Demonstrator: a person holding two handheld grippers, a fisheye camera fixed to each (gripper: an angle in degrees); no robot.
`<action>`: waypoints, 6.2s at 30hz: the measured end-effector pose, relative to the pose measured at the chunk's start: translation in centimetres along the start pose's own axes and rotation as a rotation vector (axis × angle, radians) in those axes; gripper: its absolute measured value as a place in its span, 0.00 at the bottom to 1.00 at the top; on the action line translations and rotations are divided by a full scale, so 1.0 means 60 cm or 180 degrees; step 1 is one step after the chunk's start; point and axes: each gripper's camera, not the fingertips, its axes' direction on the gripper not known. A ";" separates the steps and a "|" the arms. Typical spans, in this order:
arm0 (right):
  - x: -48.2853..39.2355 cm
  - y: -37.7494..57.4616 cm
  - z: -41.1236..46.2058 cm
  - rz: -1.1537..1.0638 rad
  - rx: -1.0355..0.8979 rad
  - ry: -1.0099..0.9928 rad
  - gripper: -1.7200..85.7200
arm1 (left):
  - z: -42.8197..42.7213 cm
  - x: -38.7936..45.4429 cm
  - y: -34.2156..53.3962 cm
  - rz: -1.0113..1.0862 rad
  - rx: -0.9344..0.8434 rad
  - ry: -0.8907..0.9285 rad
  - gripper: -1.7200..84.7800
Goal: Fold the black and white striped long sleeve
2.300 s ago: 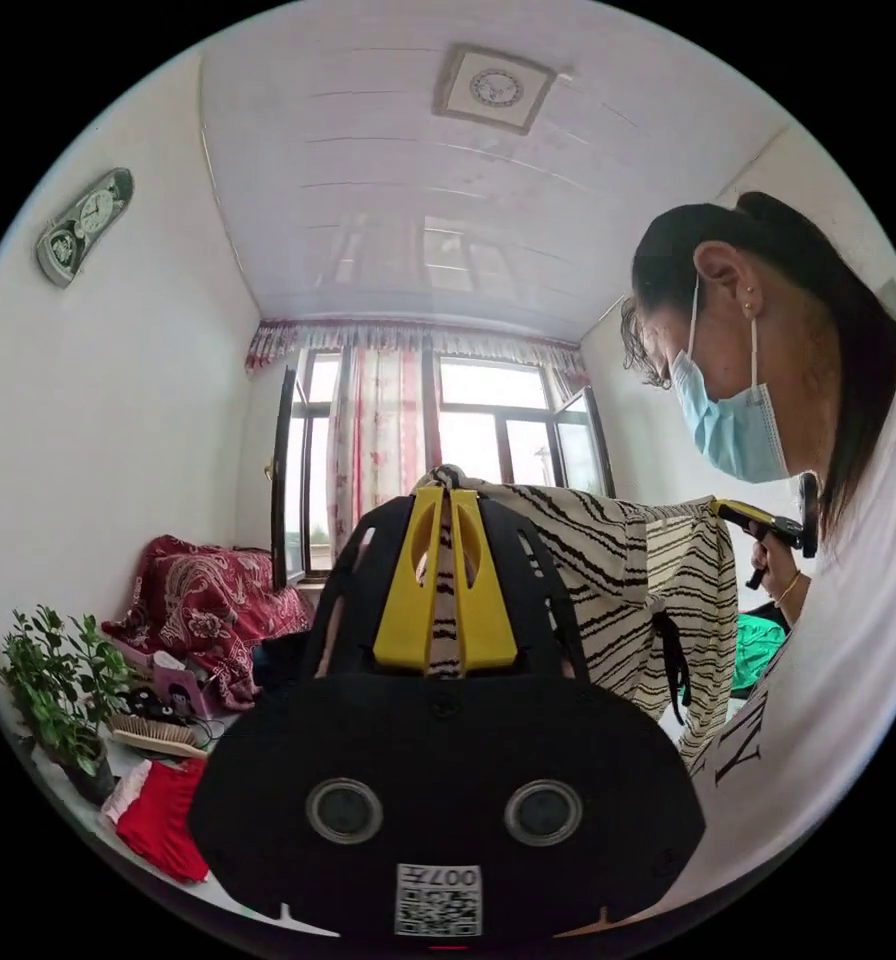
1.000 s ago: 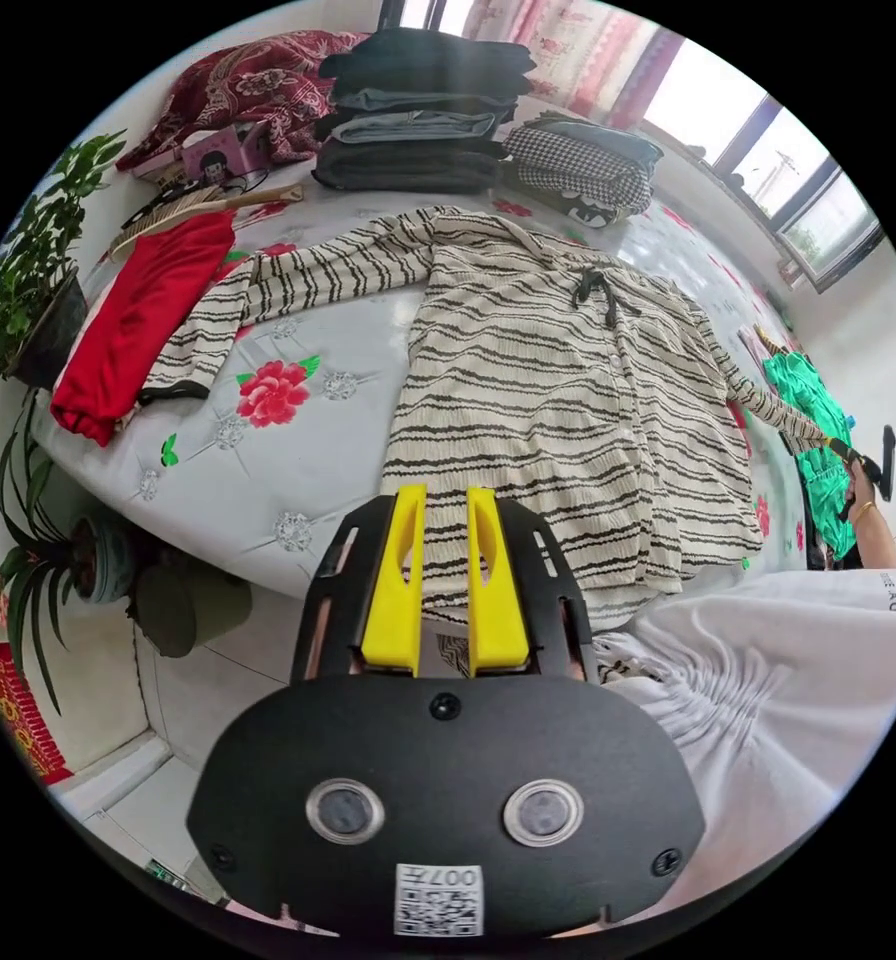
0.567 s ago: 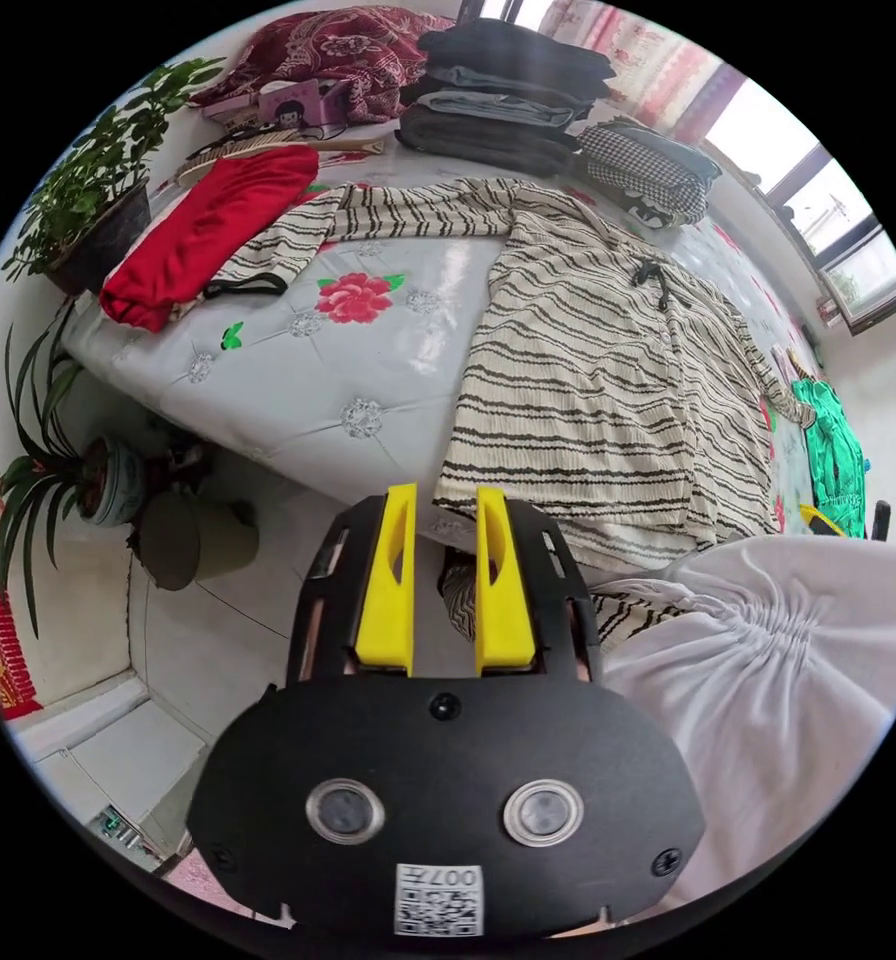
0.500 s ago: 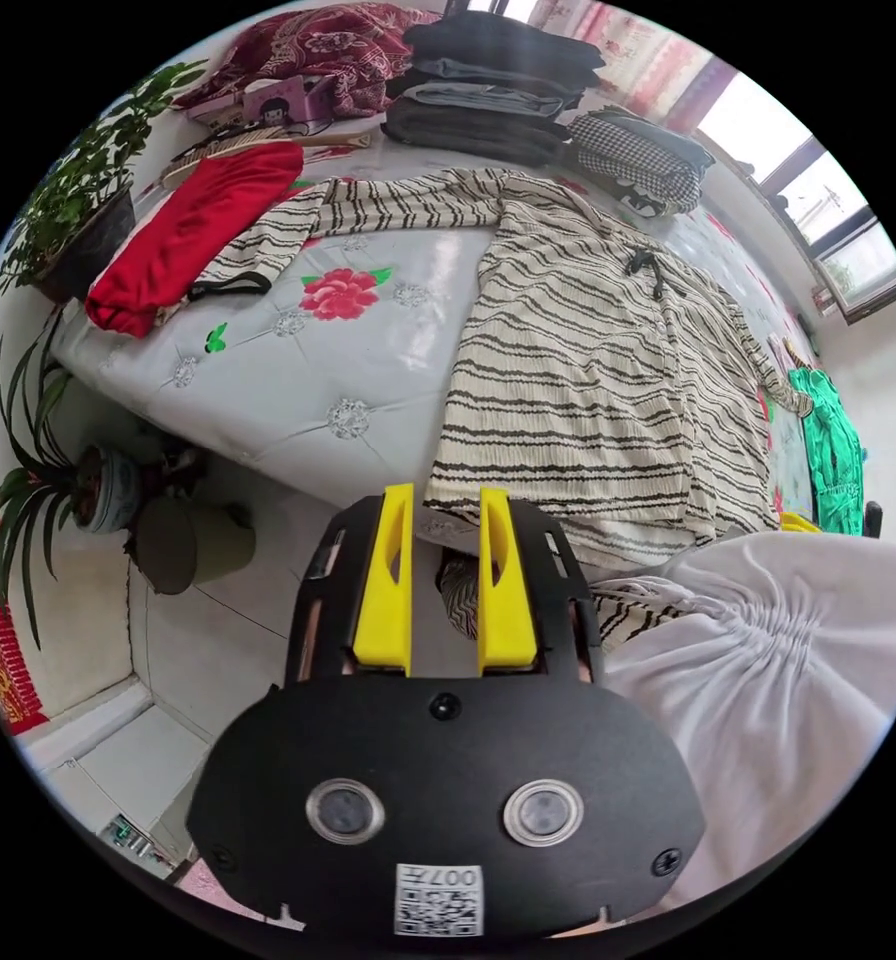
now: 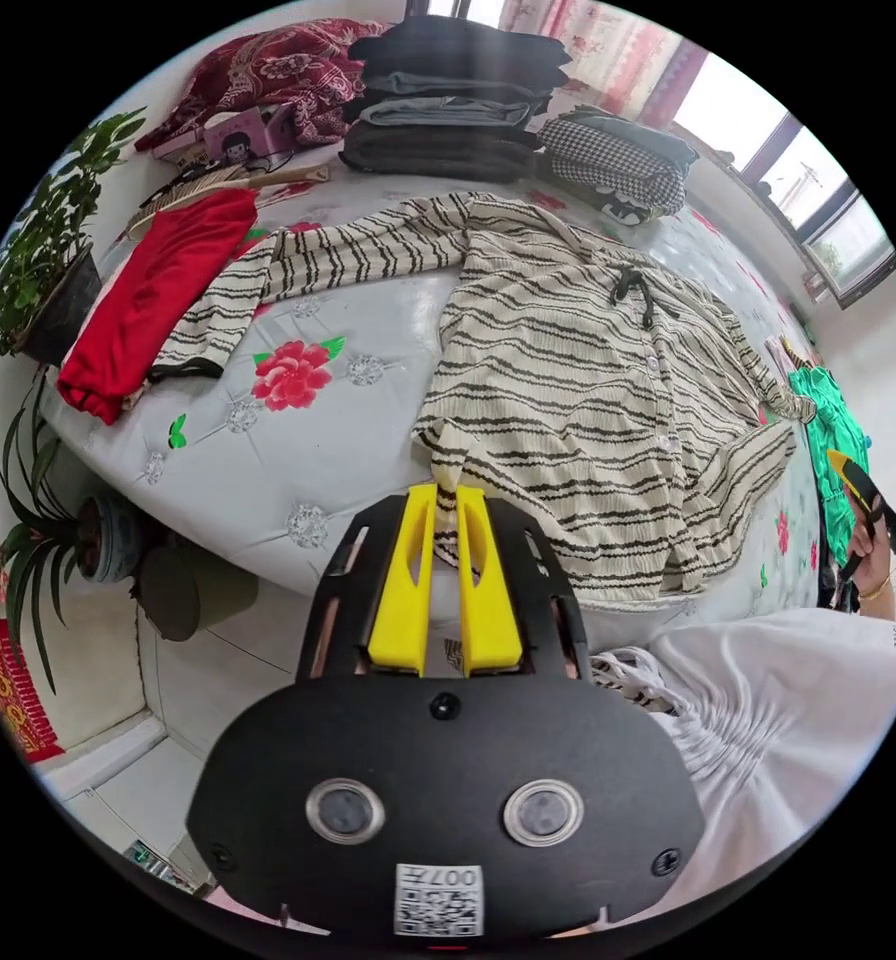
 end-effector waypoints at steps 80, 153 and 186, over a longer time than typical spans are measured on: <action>0.120 0.198 -0.140 0.0160 -0.0731 -0.0180 0.02 | -0.056 -0.078 0.182 0.0381 -0.0265 0.0935 0.01; -0.106 0.206 0.140 -0.1732 -0.1276 -0.0724 0.03 | 0.091 0.038 0.132 0.0848 -0.0057 0.1908 0.01; -0.013 0.176 0.171 -0.0889 -0.1453 -0.0738 0.07 | 0.027 0.104 0.159 0.1445 -0.0136 0.2326 0.02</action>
